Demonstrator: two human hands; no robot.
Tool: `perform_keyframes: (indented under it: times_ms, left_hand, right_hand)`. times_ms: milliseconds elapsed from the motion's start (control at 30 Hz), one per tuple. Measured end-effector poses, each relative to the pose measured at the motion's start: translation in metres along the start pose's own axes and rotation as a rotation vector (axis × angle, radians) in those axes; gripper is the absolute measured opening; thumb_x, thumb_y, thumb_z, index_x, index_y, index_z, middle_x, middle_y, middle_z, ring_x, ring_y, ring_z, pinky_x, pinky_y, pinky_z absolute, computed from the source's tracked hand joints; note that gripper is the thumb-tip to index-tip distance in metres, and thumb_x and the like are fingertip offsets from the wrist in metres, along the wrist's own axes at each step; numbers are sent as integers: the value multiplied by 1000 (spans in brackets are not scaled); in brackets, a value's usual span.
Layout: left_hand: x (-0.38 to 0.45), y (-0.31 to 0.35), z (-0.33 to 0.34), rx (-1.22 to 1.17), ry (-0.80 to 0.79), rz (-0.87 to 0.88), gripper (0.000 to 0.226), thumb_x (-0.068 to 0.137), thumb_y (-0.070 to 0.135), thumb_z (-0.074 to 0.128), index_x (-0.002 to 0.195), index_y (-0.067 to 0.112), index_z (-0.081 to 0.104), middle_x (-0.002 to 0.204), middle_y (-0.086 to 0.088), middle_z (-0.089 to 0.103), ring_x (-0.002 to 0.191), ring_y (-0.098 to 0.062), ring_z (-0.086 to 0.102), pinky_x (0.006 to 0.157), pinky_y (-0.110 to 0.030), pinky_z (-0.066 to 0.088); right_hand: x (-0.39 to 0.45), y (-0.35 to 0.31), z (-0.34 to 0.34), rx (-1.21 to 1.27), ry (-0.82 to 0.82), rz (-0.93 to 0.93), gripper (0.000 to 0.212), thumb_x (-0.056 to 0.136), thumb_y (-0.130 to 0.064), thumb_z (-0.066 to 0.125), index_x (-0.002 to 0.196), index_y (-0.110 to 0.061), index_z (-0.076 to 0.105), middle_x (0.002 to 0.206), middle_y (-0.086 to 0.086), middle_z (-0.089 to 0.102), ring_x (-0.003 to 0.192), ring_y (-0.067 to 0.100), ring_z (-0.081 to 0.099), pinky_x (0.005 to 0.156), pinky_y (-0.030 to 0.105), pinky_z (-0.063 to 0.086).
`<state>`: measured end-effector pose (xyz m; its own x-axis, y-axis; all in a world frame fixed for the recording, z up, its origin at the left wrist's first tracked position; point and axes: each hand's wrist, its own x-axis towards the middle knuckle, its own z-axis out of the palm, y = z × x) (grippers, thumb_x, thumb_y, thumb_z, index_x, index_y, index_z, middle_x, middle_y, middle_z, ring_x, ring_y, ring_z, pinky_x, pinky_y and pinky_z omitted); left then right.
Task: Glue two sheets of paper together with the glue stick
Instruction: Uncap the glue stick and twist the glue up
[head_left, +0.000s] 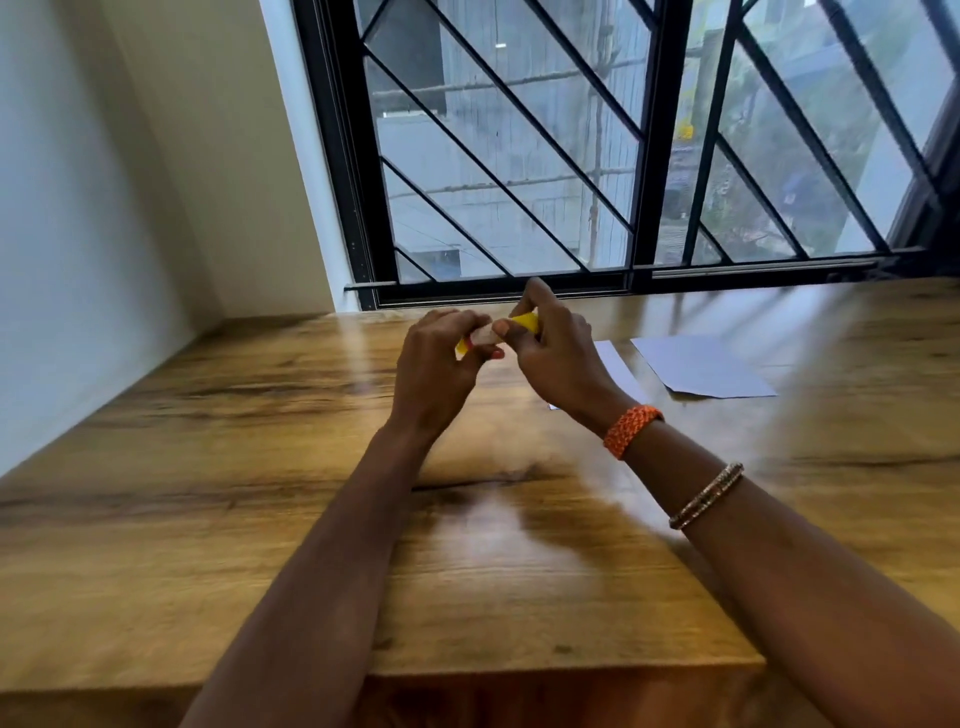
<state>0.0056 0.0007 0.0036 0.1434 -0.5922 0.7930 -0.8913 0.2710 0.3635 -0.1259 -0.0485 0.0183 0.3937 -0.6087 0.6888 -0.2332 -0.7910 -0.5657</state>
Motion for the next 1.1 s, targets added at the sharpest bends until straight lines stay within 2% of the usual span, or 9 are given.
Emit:
perform_keyframes:
  times_ms: [133, 300, 367, 500, 600, 800, 900, 1000, 1100]
  left_hand:
    - [6, -4, -8, 23, 1, 43, 27, 77, 21, 71, 102, 11, 71, 104, -6, 72, 107, -19, 62, 111, -39, 23]
    - [1, -9, -10, 172, -250, -21, 23, 80, 24, 68, 102, 21, 71, 110, 0, 68, 123, -15, 48, 110, -44, 8]
    - [-1, -10, -8, 234, -344, -20, 23, 83, 26, 65, 105, 23, 69, 108, 1, 66, 123, -13, 46, 110, -45, 6]
    - [-7, -7, 1, 296, -326, 1, 27, 85, 26, 62, 112, 25, 64, 108, 2, 66, 123, -14, 44, 107, -43, 10]
    - [-11, -6, 6, 268, -286, -20, 45, 79, 32, 68, 121, 24, 57, 120, 5, 63, 125, -17, 44, 105, -42, 15]
    - [-8, 1, 7, 243, -14, 100, 21, 79, 23, 69, 100, 21, 67, 90, 2, 72, 101, -18, 62, 96, -32, 17]
    - [-7, 0, 4, 222, -29, 90, 22, 81, 20, 66, 103, 21, 70, 94, 2, 72, 107, -15, 60, 100, -30, 11]
    - [-9, -3, 4, 212, -92, 71, 24, 83, 19, 64, 107, 21, 69, 98, 1, 71, 112, -14, 57, 105, -36, 9]
    - [-9, -2, 5, 169, -134, 14, 24, 85, 18, 62, 108, 20, 68, 105, 2, 68, 120, -13, 50, 102, -33, 5]
  right_hand:
    - [-1, -1, 0, -69, 5, -218, 12, 88, -6, 59, 96, -4, 50, 61, -3, 50, 51, 7, 44, 68, 38, 35]
    - [-7, 16, -1, -282, -169, -507, 28, 80, 1, 55, 98, -16, 42, 68, -9, 44, 61, 11, 37, 73, 19, 25]
    - [-11, 24, -2, -366, -233, -517, 31, 81, -2, 54, 102, -20, 39, 69, -2, 49, 68, 12, 36, 75, 26, 24]
    - [-15, 32, 0, -393, -177, -426, 22, 81, -6, 56, 96, -14, 42, 71, 3, 59, 65, 17, 44, 74, 30, 20]
    - [-17, 27, 4, -231, -98, -174, 15, 89, -15, 56, 90, -14, 41, 63, -2, 55, 56, 16, 50, 77, 34, 26]
    - [-12, 16, 6, 75, -49, 138, 21, 94, -26, 54, 82, -15, 40, 62, -2, 48, 56, 15, 45, 66, 34, 37]
    - [-14, 13, 2, 3, -80, -41, 20, 91, -10, 55, 88, -18, 37, 65, -5, 47, 59, 12, 42, 69, 31, 29]
    - [-14, 19, -5, -381, -104, -396, 37, 80, 0, 57, 95, -24, 34, 80, -7, 52, 77, 15, 42, 76, 35, 21]
    - [-12, 22, -9, -646, -62, -557, 46, 73, 2, 65, 102, -24, 40, 84, -3, 60, 88, 21, 54, 87, 36, 20]
